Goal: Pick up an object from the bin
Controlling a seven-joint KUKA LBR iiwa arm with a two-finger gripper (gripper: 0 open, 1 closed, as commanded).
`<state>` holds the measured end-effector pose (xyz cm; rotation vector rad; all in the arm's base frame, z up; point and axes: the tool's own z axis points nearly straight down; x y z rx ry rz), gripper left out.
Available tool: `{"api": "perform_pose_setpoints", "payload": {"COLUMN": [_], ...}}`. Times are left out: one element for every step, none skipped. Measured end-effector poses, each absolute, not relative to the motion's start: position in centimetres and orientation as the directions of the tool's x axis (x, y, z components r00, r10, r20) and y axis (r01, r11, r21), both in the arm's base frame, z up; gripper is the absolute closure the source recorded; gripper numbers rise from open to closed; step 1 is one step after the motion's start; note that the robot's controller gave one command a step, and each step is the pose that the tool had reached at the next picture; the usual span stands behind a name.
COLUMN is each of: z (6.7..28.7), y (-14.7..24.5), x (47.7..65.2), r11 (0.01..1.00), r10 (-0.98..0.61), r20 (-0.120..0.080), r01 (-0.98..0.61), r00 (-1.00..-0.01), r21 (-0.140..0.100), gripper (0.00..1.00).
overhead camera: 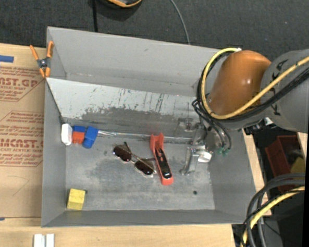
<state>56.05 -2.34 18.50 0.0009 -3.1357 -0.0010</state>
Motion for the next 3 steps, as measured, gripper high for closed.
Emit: {"api": "perform_pose_setpoints", "payload": {"z": [19.0,11.3,10.9], "y": [-2.3,2.0,4.4], "x": [56.2,55.3,54.3], "r11": [1.0,0.999,1.0], "r10": [-0.001,0.051,0.03], "r20": [-0.002,-0.002,0.006], "r01": [-0.001,0.051,0.03], "r00": [-1.0,-0.999,-1.0], "r21": [0.0,0.002,0.001], "gripper": [0.0,0.0,0.0]}}
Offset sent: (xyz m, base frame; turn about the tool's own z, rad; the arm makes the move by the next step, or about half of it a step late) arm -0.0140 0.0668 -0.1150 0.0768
